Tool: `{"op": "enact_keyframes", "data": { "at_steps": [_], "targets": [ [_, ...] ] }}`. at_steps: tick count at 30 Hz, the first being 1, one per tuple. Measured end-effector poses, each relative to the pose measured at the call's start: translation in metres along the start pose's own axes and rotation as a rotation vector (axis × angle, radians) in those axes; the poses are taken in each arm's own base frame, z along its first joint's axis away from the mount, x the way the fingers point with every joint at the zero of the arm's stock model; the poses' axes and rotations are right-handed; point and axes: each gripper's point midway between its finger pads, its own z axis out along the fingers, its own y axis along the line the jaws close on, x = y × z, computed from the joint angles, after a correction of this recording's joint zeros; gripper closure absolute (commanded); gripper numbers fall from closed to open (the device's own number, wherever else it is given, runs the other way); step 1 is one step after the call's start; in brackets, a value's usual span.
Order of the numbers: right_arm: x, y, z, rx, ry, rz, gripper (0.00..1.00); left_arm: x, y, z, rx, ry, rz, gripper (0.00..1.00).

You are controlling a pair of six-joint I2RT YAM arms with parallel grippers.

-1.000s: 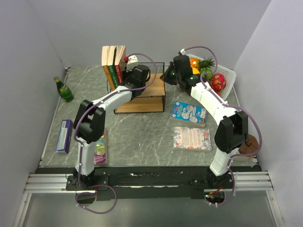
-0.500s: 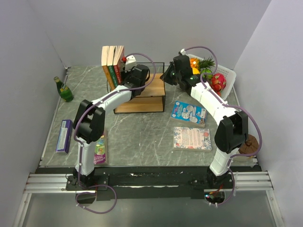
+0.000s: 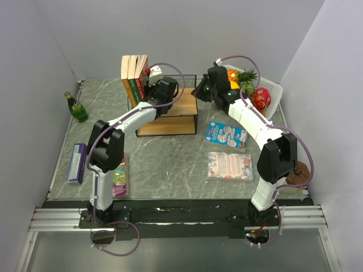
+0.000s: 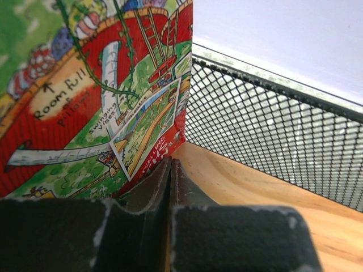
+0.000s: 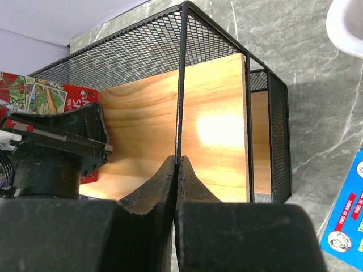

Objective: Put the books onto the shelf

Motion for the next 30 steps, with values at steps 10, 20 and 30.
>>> {"op": "enact_keyframes", "data": {
  "at_steps": [10, 20, 30],
  "targets": [
    [0.011, -0.005, -0.002, 0.018, 0.044, -0.017, 0.66, 0.002, -0.012, -0.013, 0.046, 0.006, 0.060, 0.91],
    [0.027, -0.019, -0.008, 0.072, 0.116, -0.045, 0.50, -0.005, -0.022, -0.021, 0.070, -0.005, 0.056, 0.91],
    [0.034, -0.027, -0.014, 0.112, 0.156, -0.063, 0.22, -0.017, -0.024, -0.028, 0.088, -0.013, 0.042, 0.90]
  ]
}}
